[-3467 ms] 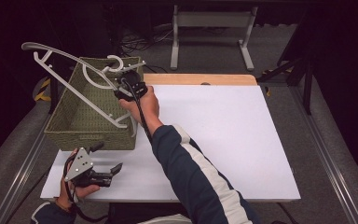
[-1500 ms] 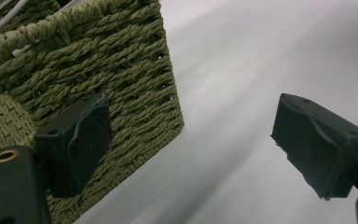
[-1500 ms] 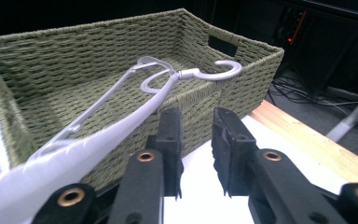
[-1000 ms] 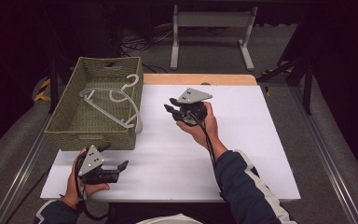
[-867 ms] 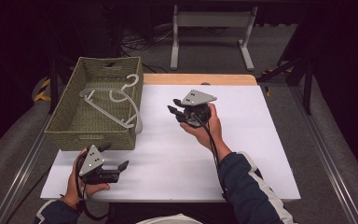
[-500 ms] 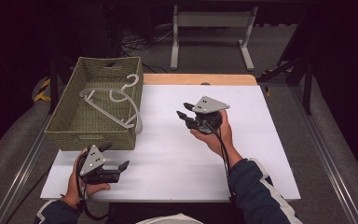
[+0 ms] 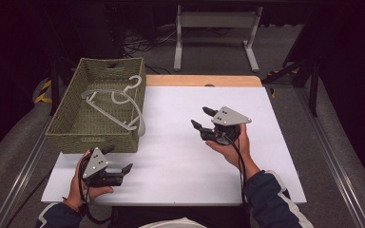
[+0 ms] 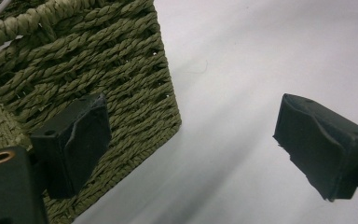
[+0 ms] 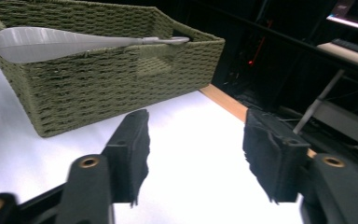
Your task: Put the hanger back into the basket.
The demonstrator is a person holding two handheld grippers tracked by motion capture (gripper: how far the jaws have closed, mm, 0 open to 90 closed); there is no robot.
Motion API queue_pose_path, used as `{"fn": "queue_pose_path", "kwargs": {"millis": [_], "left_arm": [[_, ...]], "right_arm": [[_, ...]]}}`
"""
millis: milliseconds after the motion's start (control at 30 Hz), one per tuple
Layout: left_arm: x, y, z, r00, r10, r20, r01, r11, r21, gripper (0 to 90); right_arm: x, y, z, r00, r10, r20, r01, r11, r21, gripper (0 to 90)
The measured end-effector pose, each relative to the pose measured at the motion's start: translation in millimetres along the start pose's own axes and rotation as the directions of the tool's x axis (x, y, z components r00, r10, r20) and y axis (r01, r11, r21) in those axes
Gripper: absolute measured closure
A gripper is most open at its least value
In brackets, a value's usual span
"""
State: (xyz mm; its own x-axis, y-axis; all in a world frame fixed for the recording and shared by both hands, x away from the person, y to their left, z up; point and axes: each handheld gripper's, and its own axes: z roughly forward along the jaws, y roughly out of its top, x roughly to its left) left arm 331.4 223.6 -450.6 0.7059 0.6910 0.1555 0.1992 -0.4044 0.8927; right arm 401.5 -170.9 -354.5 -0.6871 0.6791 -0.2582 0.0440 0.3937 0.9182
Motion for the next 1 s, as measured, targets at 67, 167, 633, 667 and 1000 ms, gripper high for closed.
{"fn": "queue_pose_path", "kwargs": {"millis": [67,167,633,667,1000], "left_arm": [[0.2,0.0,0.1,1.0000,0.000,0.000,0.000,1.0000,-0.001,10.9],[0.2,0.2,0.1,1.0000,-0.002,0.002,0.002,1.0000,-0.003,10.6],[1.0,0.3,-0.2,1.0000,0.003,-0.002,-0.003,1.0000,-0.004,9.6],[1.0,0.4,0.0,1.0000,0.003,-0.001,-0.003,1.0000,-0.003,9.6],[2.1,0.5,1.3,1.0000,0.006,-0.003,-0.006,1.0000,-0.002,9.5]], "right_arm": [[-0.9,-2.4,-3.6,1.0000,-0.007,0.006,0.007,1.000,-0.012,37.7],[-1.8,-7.1,-9.4,0.9995,-0.010,0.031,0.011,1.000,-0.011,30.7],[-6.3,-29.3,-35.7,0.9976,-0.008,0.069,0.010,1.000,-0.025,17.0],[-6.8,-31.0,-37.5,0.9974,-0.001,0.072,0.003,1.000,-0.021,17.0],[-5.1,-50.3,-54.2,0.9924,-0.043,0.115,0.043,0.999,0.001,16.1]]}}
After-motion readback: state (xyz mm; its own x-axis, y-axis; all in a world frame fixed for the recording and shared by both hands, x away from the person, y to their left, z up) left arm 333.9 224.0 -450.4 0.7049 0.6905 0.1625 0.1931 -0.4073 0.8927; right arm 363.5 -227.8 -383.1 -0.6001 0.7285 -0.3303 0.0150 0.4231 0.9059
